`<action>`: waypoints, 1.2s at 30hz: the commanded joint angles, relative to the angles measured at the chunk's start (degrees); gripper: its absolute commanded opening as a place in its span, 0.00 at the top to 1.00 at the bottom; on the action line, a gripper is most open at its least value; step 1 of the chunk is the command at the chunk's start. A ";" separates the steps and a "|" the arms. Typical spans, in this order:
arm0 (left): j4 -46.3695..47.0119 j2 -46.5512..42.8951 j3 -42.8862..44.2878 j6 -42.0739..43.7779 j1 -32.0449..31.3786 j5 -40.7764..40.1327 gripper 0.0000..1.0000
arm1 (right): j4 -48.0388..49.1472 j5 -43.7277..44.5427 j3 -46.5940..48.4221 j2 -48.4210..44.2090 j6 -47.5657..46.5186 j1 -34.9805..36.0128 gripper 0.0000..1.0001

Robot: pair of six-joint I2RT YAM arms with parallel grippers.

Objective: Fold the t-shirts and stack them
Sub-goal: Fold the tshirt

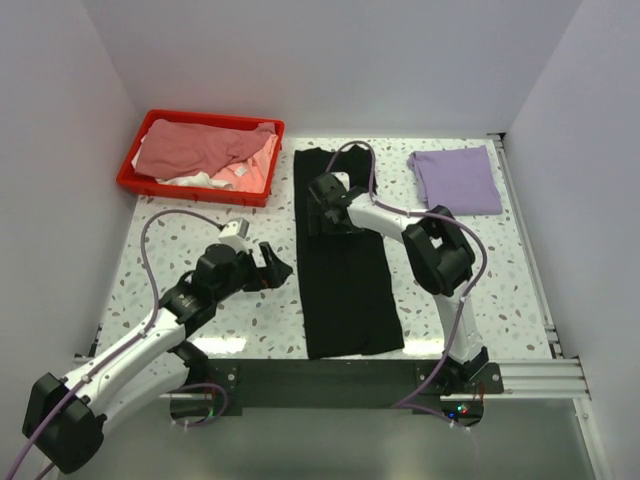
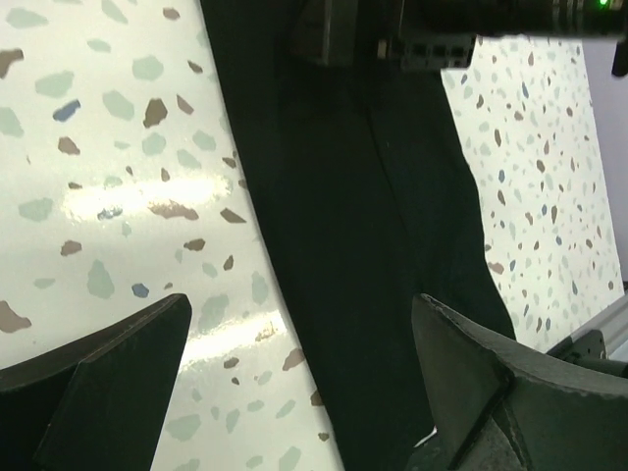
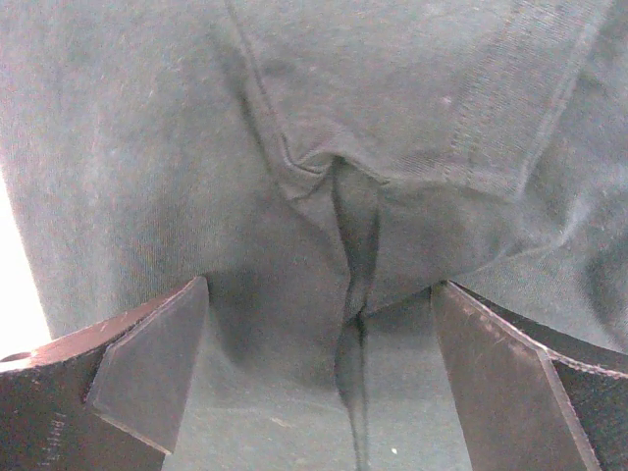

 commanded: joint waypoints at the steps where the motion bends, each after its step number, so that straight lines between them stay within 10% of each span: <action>1: -0.34 -0.19 -0.44 -1.59 -0.84 2.65 0.00 | -1.29 1.64 2.44 4.15 7.52 -0.47 0.01; 11: -4.91 1.57 -2.02 -5.62 -5.58 5.99 0.00 | -0.49 -2.58 0.78 -6.70 8.25 -0.29 0.01; 23: -1.50 7.89 -6.07 -19.69 -29.84 2.47 0.03 | 0.21 -0.12 -27.68 -39.77 7.97 -0.47 0.01; 36: -1.48 23.19 0.78 -21.72 -35.47 -0.34 0.68 | -6.47 4.10 -40.80 -55.52 9.47 -0.55 0.01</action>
